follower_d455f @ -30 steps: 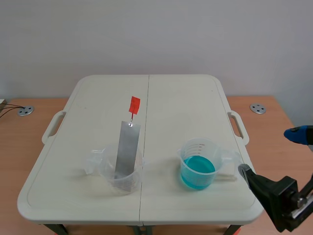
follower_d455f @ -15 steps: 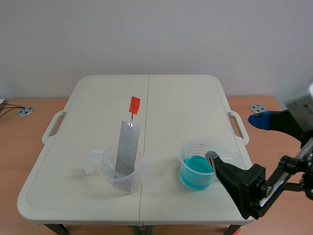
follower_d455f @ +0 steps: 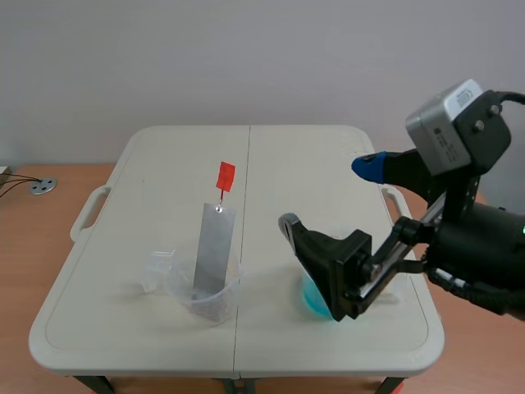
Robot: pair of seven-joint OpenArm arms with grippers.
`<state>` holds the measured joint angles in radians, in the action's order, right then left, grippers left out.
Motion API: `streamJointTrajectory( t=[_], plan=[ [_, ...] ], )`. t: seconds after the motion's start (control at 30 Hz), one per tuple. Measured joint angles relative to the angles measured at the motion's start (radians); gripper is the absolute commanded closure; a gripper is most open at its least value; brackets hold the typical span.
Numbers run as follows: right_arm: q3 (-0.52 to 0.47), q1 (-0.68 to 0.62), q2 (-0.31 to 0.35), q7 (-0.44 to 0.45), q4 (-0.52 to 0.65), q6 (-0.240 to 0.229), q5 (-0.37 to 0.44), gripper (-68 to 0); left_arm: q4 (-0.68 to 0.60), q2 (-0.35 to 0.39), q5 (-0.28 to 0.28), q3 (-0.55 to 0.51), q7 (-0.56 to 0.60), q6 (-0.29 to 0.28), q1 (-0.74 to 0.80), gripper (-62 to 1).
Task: Hold the metal plate by the orange handle, dip it into the blue solution, take it out and point at it, then put the plate back in the beaker on the left.
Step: 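Lift the metal plate out of the left beaker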
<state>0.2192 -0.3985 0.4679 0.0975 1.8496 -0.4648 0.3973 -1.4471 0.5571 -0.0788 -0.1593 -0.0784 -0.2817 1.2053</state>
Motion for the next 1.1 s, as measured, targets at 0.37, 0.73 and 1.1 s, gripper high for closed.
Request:
streamJointTrajectory(
  t=[0.37,0.73,1.1],
  plan=[
    [0.077,0.199,-0.090,-0.100,-0.142,0.000,0.060,-66.3,-0.002,0.000,0.000,0.000,0.000,0.000,-0.001,-2.7],
    [0.175,0.354,-0.164,-0.108,-0.316,0.000,0.085,-66.3,-0.002,0.000,0.000,0.000,0.000,0.000,-0.003,-2.8],
    [0.246,0.481,-0.242,-0.107,-0.515,-0.003,0.119,-66.3,-0.002,0.000,0.000,0.000,0.000,0.000,-0.003,-2.8]
  ],
)
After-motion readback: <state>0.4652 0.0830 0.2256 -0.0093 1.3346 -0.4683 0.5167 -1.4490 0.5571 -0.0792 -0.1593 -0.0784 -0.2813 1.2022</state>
